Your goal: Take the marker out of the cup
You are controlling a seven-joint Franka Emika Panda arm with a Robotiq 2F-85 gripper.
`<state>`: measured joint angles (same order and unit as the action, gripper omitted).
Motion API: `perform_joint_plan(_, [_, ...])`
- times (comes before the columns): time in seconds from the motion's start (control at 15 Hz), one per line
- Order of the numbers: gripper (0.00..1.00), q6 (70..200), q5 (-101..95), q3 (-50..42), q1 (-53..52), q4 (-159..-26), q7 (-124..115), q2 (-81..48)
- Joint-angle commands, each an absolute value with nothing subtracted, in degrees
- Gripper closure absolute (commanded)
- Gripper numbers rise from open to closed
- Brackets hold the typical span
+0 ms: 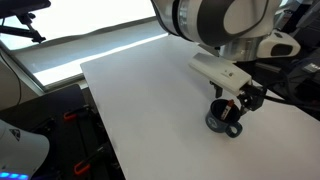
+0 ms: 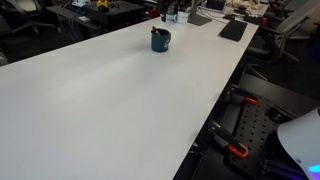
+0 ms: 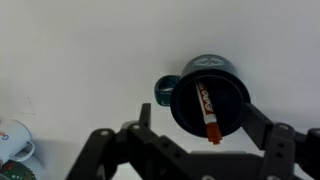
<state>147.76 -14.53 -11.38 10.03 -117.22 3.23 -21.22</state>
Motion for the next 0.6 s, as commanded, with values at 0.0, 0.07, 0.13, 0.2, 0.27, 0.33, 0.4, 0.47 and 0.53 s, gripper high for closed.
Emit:
perform_joint_plan(0.0, [0.1, 149.4, -13.5, -10.7, 11.0, -116.5, 6.8, -22.1])
perform_joint_plan(0.07, [0.1, 149.5, -12.7, -10.3, 11.5, -116.3, 8.2, -22.3])
perform_joint_plan(0.13, [0.15, 150.0, -11.8, -9.7, 12.2, -116.3, 9.8, -22.7])
perform_joint_plan(0.2, [0.23, 150.3, -11.2, -9.4, 12.6, -116.3, 11.0, -22.8])
perform_joint_plan(0.27, [0.23, 150.9, -10.8, -9.3, 12.9, -116.5, 12.0, -22.9])
perform_joint_plan(0.33, [0.24, 151.8, -10.6, -9.1, 13.2, -116.7, 13.1, -23.0])
perform_joint_plan(0.4, [0.28, 153.0, -10.8, -9.2, 13.4, -117.0, 13.7, -23.1])
perform_joint_plan(0.47, [0.24, 154.0, -11.0, -9.2, 13.7, -117.2, 14.5, -23.4])
perform_joint_plan(0.53, [0.22, 155.2, -11.5, -9.4, 13.8, -117.0, 14.9, -23.9])
